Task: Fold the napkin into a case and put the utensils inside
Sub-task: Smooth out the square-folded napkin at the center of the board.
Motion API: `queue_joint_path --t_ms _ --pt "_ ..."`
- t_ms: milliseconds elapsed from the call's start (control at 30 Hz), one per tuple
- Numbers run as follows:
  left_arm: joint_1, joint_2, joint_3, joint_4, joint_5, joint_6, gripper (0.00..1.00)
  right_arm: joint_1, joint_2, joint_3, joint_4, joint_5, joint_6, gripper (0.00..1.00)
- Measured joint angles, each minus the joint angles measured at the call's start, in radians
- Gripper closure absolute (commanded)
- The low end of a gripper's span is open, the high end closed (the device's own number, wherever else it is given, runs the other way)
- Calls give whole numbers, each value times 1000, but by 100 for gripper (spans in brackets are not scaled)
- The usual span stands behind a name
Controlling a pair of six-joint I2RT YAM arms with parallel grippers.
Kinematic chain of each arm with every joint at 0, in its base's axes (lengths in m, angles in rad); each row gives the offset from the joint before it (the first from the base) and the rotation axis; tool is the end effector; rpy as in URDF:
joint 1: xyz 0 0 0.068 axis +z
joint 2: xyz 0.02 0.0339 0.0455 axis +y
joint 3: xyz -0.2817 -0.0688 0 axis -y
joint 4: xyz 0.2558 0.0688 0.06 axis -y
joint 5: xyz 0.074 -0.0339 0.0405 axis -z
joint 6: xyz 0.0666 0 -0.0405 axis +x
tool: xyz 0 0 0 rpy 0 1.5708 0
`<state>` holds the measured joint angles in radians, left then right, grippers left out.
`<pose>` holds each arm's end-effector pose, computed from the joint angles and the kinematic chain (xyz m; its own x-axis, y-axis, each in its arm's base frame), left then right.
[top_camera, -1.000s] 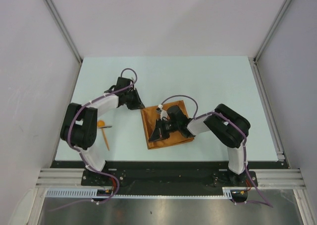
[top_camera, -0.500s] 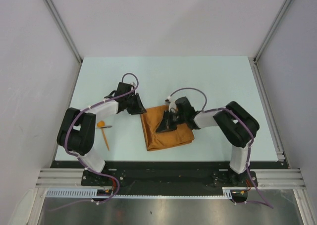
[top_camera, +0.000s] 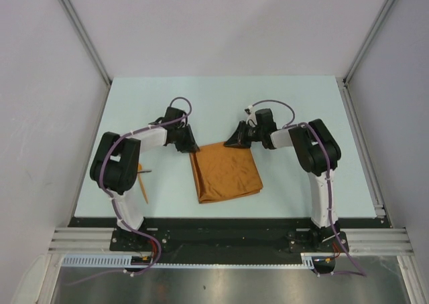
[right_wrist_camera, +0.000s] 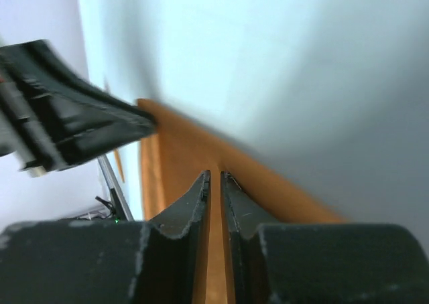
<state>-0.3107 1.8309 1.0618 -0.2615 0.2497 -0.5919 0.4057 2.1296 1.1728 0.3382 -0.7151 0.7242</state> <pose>0.3656 -0.1347 0.1321 -0.9104 -0.2755 -0.3086 -0.1093 0.8797 -0.4628 0.4119 0.2244 0.1058 -0.9217 0.1485 -0.3583 -0.2378 0.5133 0.8246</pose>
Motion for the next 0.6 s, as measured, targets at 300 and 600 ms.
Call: queue_joint_path --t_ms 300,600 --pt "-23 -2 53 -74 -107 78 54 -82 19 41 -100 -30 -71 47" --pt "-270 -365 -63 -143 -203 133 51 0 -481 -43 -641 367 -240 25"
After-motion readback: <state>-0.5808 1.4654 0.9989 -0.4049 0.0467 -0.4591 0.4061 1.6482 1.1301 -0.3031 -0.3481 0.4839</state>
